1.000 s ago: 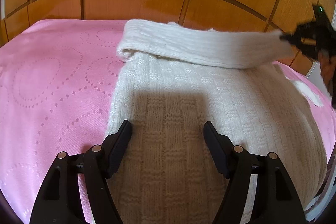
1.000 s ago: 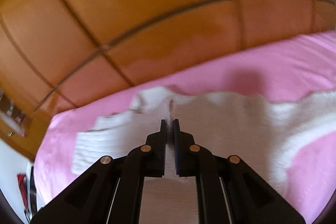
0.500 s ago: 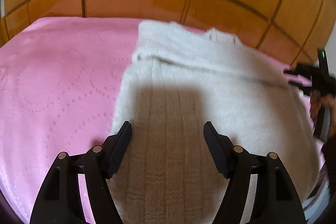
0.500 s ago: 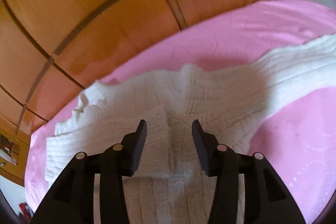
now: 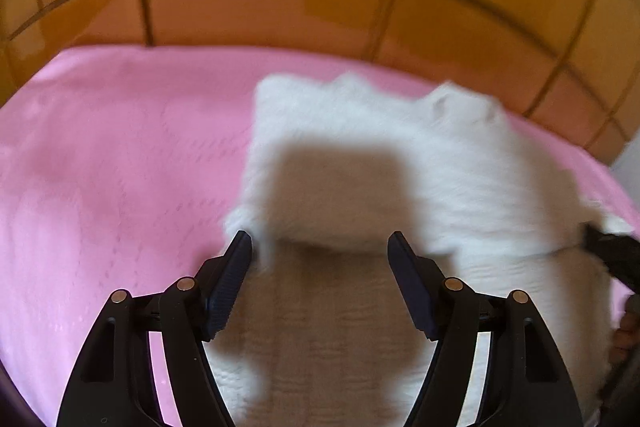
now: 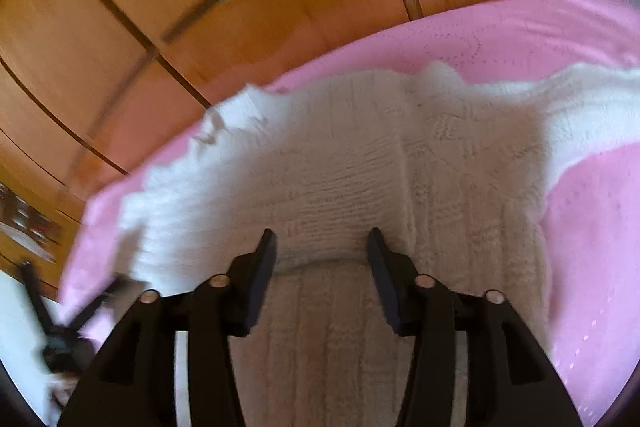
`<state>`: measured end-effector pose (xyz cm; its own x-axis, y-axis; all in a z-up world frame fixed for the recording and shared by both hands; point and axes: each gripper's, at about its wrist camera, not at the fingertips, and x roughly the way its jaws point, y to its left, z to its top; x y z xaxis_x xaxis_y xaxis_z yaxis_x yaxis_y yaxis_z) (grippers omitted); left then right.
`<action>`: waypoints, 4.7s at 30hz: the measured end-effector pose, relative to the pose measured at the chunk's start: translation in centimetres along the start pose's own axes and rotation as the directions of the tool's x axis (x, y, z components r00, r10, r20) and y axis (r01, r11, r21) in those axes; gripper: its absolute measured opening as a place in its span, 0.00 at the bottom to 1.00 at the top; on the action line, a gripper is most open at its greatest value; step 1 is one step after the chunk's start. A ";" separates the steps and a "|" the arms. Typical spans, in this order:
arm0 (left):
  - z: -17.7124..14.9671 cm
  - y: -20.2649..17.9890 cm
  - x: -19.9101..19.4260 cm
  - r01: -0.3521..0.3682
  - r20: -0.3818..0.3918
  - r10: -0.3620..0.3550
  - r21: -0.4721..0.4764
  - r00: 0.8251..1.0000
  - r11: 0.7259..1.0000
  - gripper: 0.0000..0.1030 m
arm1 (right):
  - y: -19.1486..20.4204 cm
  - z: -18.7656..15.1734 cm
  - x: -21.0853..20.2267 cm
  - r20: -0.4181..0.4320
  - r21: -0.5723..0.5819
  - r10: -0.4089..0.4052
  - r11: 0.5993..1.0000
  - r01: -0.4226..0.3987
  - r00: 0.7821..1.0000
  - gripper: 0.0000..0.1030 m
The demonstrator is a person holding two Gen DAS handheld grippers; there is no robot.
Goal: Fold small clothes
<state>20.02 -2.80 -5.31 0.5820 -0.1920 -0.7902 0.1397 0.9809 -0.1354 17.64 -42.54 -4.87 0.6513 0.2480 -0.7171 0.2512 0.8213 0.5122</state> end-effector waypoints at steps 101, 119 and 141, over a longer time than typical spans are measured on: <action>2.4 -2.6 3.5 0.073 -0.052 -0.074 -0.019 0.996 0.997 0.05 | -1.5 1.6 0.6 0.036 -0.056 -0.181 0.982 0.183 0.983 0.53; -4.0 -0.2 -5.7 -0.091 0.099 0.086 0.047 0.991 0.995 0.49 | 1.7 -3.9 -3.1 0.037 -0.127 -0.203 0.970 0.206 0.979 0.74; -9.1 3.2 -8.3 -0.143 0.083 0.143 -0.005 0.986 0.990 0.58 | 16.5 -4.3 3.7 0.018 -0.430 -0.143 0.892 0.137 0.990 0.61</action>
<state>8.38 2.19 -4.64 0.6602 -0.0519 -0.7493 0.0514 0.9984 -0.0239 21.16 -25.89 -1.14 0.6217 0.1183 -0.7743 0.0059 0.9878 0.1556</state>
